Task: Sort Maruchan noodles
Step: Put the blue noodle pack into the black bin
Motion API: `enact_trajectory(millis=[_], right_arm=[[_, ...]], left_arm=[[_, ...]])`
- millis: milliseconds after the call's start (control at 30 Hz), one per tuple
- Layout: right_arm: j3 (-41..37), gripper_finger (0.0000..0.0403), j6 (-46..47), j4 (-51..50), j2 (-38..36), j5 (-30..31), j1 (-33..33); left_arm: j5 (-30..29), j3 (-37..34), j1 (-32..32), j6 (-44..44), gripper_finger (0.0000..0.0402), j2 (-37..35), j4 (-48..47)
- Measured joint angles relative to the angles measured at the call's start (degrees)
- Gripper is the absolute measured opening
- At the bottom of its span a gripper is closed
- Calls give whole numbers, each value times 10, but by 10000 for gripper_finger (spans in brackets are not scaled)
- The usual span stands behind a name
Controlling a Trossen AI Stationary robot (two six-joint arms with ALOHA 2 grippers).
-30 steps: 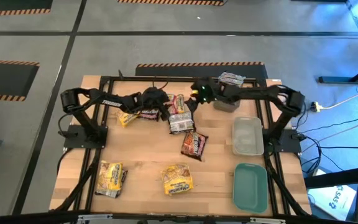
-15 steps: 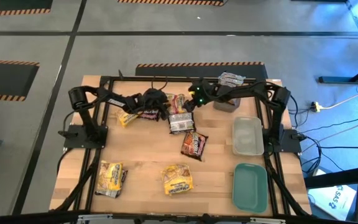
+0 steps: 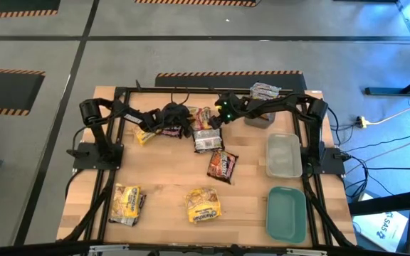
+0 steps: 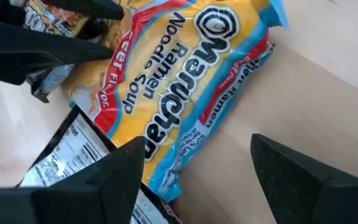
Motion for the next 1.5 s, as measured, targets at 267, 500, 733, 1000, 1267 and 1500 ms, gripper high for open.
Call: enact_trajectory(millis=[267,500,733,1000,1267,1500], right_arm=[[0,276,15,34,0,0,0],[0,276,35,33,0,-1,0],[0,276,57,-5,0,-31,2],[2,275,76,19,21,-43,11],[1,275,71,30,23,-63,22],[-2,275,75,72,25,-97,21]], left_arm=[[42,-45,4,-2,128,0,74],[52,-59,4,-1,128,0,102],[72,-64,4,0,128,2,115],[116,-63,-30,0,128,7,153],[86,-63,-33,-6,128,7,153],[78,-63,-32,-7,128,7,156]])
